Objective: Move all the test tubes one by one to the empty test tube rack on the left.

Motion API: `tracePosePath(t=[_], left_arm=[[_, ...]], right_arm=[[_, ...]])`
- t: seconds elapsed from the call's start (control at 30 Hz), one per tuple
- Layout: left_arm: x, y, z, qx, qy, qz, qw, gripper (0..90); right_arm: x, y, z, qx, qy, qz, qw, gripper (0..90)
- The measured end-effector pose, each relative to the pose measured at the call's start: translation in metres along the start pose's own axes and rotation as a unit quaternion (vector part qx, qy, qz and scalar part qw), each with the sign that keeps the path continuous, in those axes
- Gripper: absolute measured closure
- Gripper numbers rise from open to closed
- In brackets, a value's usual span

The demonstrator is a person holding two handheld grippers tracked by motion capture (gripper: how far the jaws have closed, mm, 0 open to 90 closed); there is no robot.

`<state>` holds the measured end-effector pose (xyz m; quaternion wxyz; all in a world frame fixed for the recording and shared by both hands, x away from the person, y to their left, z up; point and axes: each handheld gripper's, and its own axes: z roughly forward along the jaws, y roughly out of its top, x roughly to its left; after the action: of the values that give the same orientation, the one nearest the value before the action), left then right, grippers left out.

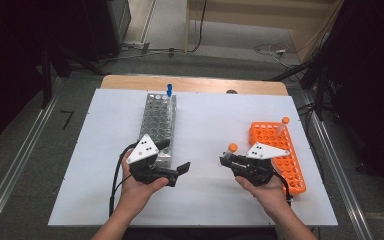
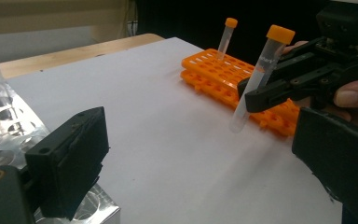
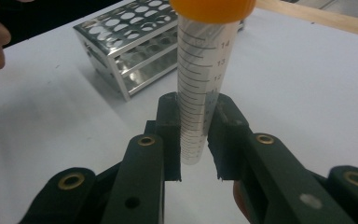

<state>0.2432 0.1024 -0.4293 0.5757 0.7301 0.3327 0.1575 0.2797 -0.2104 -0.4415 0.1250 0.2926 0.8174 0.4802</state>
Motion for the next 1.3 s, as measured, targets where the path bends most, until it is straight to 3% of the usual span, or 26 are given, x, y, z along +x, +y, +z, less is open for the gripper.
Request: tracePosePath(t=[0.13, 0.43, 0.67, 1.1, 1.3], left_arm=[[-0.004, 0.001, 0.003, 0.001, -0.015, 0.004, 0.9999, 7.0], [-0.016, 0.002, 0.009, -0.001, -0.06, 0.022, 0.998, 26.3], [-0.025, 0.003, 0.02, 0.004, -0.105, 0.037, 0.9938, 44.5], [-0.029, 0.002, 0.033, 0.023, -0.121, 0.038, 0.9917, 62.7], [-0.032, 0.001, 0.035, 0.025, -0.125, 0.051, 0.9905, 69.0]], right_arm=[[0.009, 0.001, 0.007, 0.006, 0.013, -0.007, 0.9999, 73.3], [0.027, 0.003, 0.015, 0.013, 0.035, -0.023, 0.999, 73.3], [0.036, 0.004, 0.021, 0.02, 0.05, -0.035, 0.9979, 73.3], [0.051, 0.006, 0.026, 0.031, 0.079, -0.053, 0.9949, 73.2], [0.055, 0.006, 0.026, 0.035, 0.087, -0.064, 0.9935, 73.2]])
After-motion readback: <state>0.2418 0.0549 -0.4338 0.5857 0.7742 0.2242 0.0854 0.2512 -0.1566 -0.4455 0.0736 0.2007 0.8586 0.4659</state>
